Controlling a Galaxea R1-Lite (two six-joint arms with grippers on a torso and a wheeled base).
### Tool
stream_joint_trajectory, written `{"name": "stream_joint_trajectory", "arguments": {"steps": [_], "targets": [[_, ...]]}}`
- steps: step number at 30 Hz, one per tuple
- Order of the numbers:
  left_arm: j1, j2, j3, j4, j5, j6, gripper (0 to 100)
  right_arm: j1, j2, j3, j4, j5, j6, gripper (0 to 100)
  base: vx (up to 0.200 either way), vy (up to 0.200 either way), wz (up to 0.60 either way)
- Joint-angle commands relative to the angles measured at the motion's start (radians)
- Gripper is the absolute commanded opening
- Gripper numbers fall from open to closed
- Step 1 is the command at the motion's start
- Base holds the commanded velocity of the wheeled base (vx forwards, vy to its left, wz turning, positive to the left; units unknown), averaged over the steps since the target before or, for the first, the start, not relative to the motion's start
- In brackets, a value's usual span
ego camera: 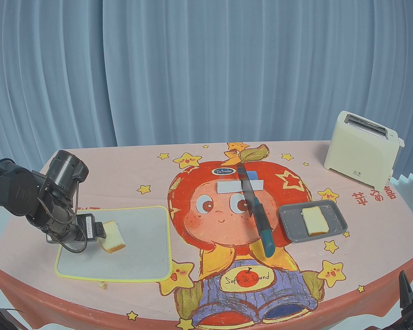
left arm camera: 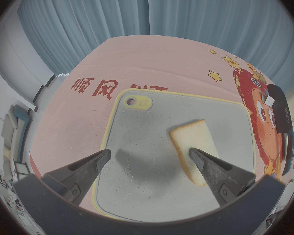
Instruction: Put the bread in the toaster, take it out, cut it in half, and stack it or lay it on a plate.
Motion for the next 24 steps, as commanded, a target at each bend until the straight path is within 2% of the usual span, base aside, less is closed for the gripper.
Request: {"name": "stream_joint_trajectory", "arguments": {"steps": [1, 12, 13, 24], "targets": [[0.002, 0.005, -0.001, 0.001, 0.001, 0.000, 100, 0.000, -0.016, 0.018, -0.001, 0.000, 0.000, 100, 0.000, 0.000, 0.00], [0.002, 0.014, -0.001, 0.003, 0.002, -0.002, 100, 0.000, -0.016, 0.018, 0.001, 0.000, 0.000, 100, 0.000, 0.000, 0.00], [0.002, 0.015, 0.002, 0.003, 0.002, -0.002, 0, 0.000, -0.016, 0.018, -0.001, 0.000, 0.000, 100, 0.000, 0.000, 0.00], [0.003, 0.019, 0.007, 0.003, 0.002, -0.002, 0, 0.000, -0.016, 0.018, 0.001, 0.000, 0.000, 100, 0.000, 0.000, 0.00]]}}
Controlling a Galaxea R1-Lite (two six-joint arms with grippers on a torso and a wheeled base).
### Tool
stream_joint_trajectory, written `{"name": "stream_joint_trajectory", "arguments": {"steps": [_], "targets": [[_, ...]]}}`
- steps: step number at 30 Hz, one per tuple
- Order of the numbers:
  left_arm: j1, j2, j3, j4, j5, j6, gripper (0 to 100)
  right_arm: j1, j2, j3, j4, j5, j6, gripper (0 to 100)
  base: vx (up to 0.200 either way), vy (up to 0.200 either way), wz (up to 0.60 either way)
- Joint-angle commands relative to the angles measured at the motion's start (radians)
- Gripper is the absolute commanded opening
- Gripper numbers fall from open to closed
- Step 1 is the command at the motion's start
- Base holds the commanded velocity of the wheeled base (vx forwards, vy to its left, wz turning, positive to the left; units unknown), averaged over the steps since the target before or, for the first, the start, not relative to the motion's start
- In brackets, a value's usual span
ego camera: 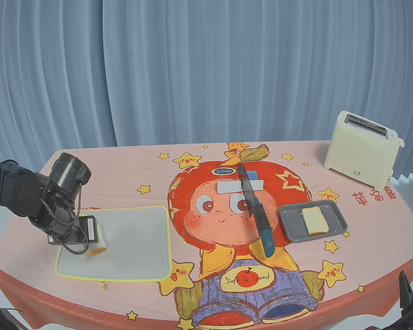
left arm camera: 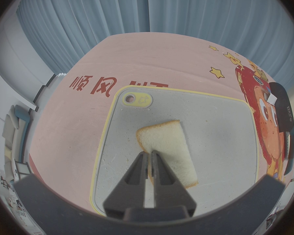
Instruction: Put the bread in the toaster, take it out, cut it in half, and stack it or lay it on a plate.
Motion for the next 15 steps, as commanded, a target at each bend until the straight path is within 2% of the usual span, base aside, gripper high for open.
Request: {"name": "stream_joint_trajectory", "arguments": {"steps": [1, 15], "targets": [[0.000, -0.003, 0.003, 0.002, 0.000, -0.001, 0, 0.000, -0.016, 0.018, -0.001, 0.000, 0.000, 100, 0.000, 0.000, 0.00], [-0.003, -0.047, 0.000, 0.000, -0.005, 0.009, 0, 0.000, -0.016, 0.018, 0.001, 0.000, 0.000, 100, 0.000, 0.000, 0.00]]}}
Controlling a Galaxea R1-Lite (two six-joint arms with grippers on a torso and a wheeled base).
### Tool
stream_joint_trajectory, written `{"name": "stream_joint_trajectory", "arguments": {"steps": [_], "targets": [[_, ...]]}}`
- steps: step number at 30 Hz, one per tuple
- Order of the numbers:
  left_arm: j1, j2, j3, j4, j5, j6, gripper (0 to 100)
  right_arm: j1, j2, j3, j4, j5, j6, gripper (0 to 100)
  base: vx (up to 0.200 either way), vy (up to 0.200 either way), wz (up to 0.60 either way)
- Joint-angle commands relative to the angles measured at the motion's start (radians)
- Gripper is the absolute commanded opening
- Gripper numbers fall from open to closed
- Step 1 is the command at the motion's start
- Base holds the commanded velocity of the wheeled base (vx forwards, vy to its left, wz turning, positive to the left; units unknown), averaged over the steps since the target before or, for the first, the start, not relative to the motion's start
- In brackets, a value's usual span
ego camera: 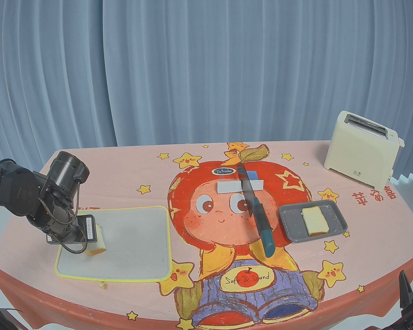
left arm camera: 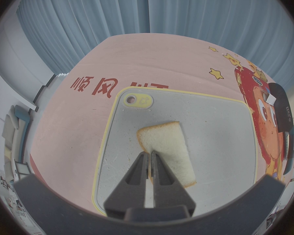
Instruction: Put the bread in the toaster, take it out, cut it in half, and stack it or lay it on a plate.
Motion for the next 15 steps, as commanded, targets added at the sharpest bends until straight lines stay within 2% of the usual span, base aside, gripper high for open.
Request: {"name": "stream_joint_trajectory", "arguments": {"steps": [1, 7, 12, 15], "targets": [[0.000, -0.047, 0.003, -0.004, -0.003, 0.005, 0, 0.000, -0.016, 0.018, -0.001, 0.000, 0.000, 100, 0.000, 0.000, 0.00], [-0.017, -0.136, 0.009, -0.004, -0.012, 0.006, 0, 0.000, -0.016, 0.018, 0.001, 0.000, 0.000, 100, 0.000, 0.000, 0.00], [-0.080, -0.208, 0.015, -0.006, -0.015, -0.003, 0, 0.000, -0.016, 0.018, 0.001, 0.000, 0.000, 100, 0.000, 0.000, 0.00], [-0.086, -0.220, 0.008, -0.018, -0.014, 0.002, 0, 0.000, -0.016, 0.018, -0.001, 0.000, 0.000, 100, 0.000, 0.000, 0.00]]}}
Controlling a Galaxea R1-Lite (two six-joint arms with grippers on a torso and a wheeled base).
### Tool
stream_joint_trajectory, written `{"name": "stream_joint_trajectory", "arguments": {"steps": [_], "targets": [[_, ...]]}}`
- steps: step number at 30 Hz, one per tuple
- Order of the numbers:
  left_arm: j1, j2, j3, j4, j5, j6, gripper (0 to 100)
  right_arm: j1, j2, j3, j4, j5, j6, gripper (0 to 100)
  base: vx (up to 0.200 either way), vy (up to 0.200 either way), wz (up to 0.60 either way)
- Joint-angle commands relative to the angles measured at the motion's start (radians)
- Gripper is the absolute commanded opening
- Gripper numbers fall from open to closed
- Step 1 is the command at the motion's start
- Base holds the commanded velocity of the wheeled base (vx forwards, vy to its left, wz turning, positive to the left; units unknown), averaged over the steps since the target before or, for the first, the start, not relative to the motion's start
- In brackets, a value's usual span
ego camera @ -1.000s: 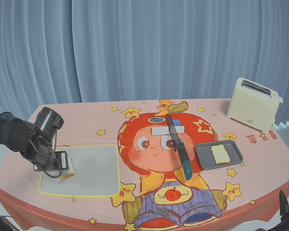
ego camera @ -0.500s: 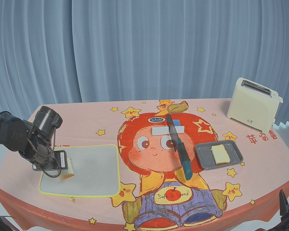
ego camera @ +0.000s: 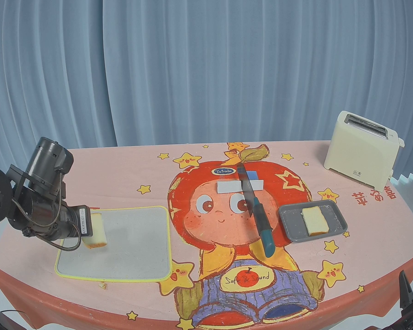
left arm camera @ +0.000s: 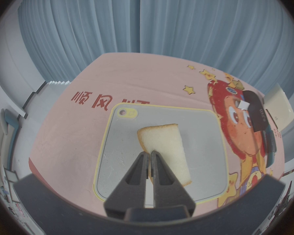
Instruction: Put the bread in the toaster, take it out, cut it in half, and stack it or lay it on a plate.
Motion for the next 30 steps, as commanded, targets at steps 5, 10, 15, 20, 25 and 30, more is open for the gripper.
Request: {"name": "stream_joint_trajectory", "arguments": {"steps": [5, 10, 15, 20, 25, 30], "targets": [[-0.025, -0.066, -0.050, -0.013, -0.020, 0.005, 0, 0.000, -0.016, 0.018, -0.001, 0.000, 0.000, 100, 0.000, 0.000, 0.00], [-0.025, -0.109, -0.076, -0.011, -0.139, 0.011, 0, 0.000, -0.016, 0.018, -0.001, 0.000, 0.000, 100, 0.000, 0.000, 0.00], [-0.015, -0.108, -0.110, -0.008, -0.155, 0.043, 0, 0.000, -0.016, 0.018, -0.001, 0.000, 0.000, 100, 0.000, 0.000, 0.00], [-0.023, -0.118, -0.084, -0.005, -0.166, 0.049, 0, 0.000, -0.016, 0.018, 0.001, -0.001, 0.000, 100, 0.000, 0.000, 0.00], [-0.011, -0.148, -0.052, -0.042, -0.166, 0.065, 0, 0.000, -0.016, 0.018, 0.001, -0.004, 0.000, 100, 0.000, 0.000, 0.00], [-0.012, -0.212, -0.041, -0.044, -0.166, 0.066, 0, 0.000, -0.016, 0.018, 0.001, -0.004, -0.002, 100, 0.000, 0.000, 0.00]]}}
